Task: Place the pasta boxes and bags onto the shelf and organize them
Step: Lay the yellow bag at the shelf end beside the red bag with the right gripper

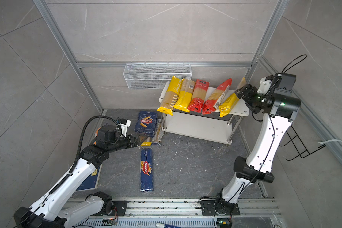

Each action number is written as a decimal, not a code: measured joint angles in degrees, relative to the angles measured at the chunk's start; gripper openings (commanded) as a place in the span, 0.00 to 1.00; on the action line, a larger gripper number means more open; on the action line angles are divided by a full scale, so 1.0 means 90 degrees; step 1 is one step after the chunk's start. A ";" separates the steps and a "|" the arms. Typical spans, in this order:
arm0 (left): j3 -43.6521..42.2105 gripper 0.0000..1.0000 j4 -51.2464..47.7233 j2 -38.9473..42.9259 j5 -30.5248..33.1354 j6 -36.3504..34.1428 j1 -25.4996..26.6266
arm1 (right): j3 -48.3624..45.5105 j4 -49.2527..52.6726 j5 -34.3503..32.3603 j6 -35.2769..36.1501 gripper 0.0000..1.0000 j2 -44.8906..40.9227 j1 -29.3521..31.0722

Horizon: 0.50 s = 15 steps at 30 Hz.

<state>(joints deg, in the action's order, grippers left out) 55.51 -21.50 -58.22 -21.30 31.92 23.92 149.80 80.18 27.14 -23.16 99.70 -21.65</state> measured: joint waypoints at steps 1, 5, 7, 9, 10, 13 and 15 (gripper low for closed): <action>-0.0044 1.00 -0.0019 0.0070 0.0022 0.0000 0.0000 | -0.0308 -0.0049 -0.0034 0.0034 0.86 -0.0323 0.0138; -0.0338 1.00 -0.0134 0.0435 0.0170 0.0005 0.0000 | -0.2006 -0.0391 -0.0080 0.0107 0.86 -0.1838 0.0816; -0.0554 1.00 -0.0219 0.0658 0.0260 0.0019 0.0000 | -0.2982 -0.0610 -0.0075 0.0104 0.86 -0.2635 0.0967; -0.0787 1.00 -0.0333 0.0872 0.0364 0.0053 0.0000 | -0.3830 -0.0772 -0.0017 0.0114 0.86 -0.3327 0.1066; -0.0918 1.00 -0.0396 0.0984 0.0393 0.0080 0.0000 | -0.4226 -0.0806 0.0017 0.0131 0.86 -0.3657 0.1154; -0.1321 1.00 -0.0559 0.1307 0.0529 0.0233 0.0000 | -0.5146 -0.0894 0.0153 0.0209 0.86 -0.4374 0.1447; -0.1598 1.00 -0.0634 0.1542 0.0551 0.0350 0.0000 | -0.5637 -0.0916 0.0236 0.0248 0.86 -0.4748 0.1552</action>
<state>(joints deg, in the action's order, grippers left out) 41.12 -27.20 -44.34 -16.34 35.07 23.92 99.07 71.94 29.26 -20.93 56.97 -7.68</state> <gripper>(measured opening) 0.999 0.858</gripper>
